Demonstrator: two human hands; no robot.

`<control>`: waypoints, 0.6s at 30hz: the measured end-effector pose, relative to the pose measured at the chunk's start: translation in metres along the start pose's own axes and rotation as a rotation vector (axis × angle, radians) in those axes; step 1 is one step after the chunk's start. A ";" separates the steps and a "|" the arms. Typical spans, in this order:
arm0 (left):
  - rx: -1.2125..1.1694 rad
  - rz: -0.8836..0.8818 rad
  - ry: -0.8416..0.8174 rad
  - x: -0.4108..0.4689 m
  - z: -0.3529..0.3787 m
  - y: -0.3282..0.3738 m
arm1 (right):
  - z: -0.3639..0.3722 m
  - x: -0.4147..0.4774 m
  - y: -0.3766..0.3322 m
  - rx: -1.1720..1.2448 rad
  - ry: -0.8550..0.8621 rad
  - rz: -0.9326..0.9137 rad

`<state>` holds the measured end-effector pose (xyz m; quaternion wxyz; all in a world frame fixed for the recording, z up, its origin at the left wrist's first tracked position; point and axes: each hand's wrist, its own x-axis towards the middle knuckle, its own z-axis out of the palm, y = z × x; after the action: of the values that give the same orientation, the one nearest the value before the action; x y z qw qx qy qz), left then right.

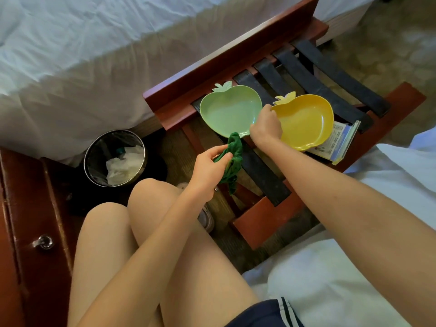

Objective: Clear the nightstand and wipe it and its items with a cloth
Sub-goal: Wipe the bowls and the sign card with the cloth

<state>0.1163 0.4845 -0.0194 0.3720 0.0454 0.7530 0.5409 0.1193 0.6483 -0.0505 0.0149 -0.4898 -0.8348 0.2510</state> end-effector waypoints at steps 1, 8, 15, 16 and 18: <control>-0.009 -0.002 0.000 0.000 -0.001 0.000 | -0.001 0.000 0.000 0.017 0.003 0.017; -0.018 -0.004 0.016 -0.005 -0.003 0.000 | -0.011 -0.003 -0.001 0.129 0.024 -0.002; -0.023 0.072 0.034 -0.027 -0.008 0.010 | -0.026 -0.026 0.006 0.391 -0.005 -0.059; -0.029 0.094 0.027 -0.033 -0.009 0.011 | -0.029 -0.035 0.011 0.425 -0.001 -0.060; -0.031 0.140 0.007 -0.044 -0.012 0.014 | -0.034 -0.055 0.026 0.494 0.005 -0.066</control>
<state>0.1358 0.4598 0.0164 0.3315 0.0902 0.7407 0.5773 0.1778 0.6271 -0.0195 0.1442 -0.4444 -0.7636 0.4457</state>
